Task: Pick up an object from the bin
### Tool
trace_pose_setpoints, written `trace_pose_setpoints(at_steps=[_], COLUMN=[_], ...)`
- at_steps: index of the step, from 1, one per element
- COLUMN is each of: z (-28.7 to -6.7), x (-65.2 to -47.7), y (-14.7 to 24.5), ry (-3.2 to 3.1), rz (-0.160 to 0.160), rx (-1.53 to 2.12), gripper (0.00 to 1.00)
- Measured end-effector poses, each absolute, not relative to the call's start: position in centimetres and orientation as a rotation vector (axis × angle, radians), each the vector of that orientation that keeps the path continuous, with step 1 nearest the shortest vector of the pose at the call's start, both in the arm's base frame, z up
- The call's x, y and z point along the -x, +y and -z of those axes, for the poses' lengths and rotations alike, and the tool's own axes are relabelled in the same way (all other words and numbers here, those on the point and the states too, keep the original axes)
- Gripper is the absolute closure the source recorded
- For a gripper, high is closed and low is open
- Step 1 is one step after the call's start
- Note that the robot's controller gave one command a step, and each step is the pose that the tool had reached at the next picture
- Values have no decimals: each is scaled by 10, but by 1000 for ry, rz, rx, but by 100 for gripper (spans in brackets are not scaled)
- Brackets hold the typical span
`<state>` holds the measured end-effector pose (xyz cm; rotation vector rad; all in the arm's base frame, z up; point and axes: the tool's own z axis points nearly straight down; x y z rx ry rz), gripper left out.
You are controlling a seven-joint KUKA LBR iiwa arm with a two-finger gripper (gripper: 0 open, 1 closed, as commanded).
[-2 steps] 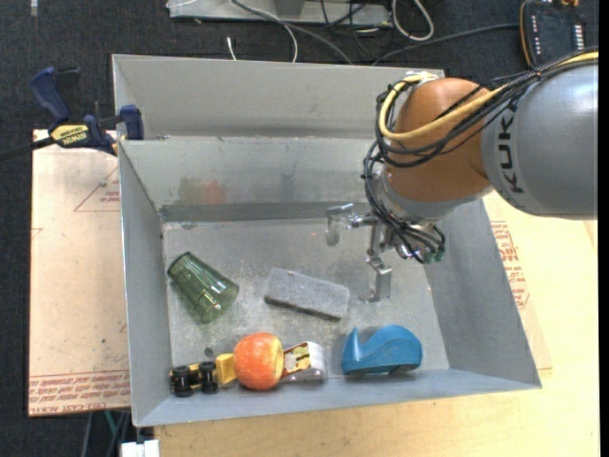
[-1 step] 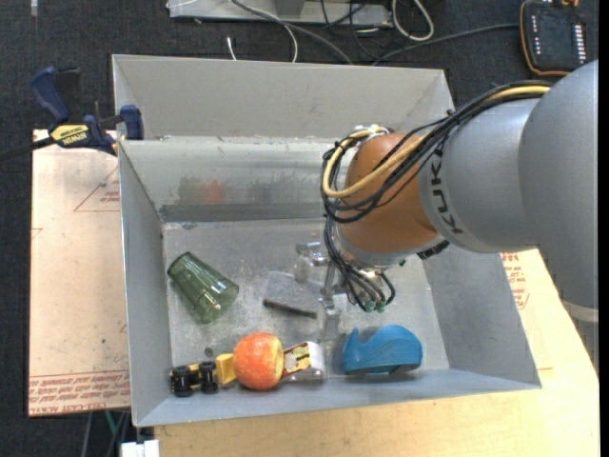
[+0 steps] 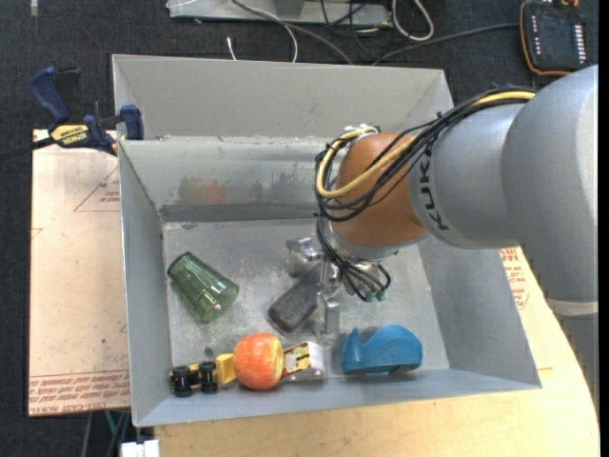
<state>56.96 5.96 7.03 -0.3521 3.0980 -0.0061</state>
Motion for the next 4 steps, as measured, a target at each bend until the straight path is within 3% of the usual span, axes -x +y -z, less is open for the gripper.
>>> trace_pose_setpoints(at_steps=[1, 3, 4], z=[-70, -80, -115], x=[-552, -551, -550], y=[79, 79, 79], ry=[3134, 3137, 3141], rz=[-10, -10, -10], rx=[-32, -31, -30], gripper=[100, 100, 100])
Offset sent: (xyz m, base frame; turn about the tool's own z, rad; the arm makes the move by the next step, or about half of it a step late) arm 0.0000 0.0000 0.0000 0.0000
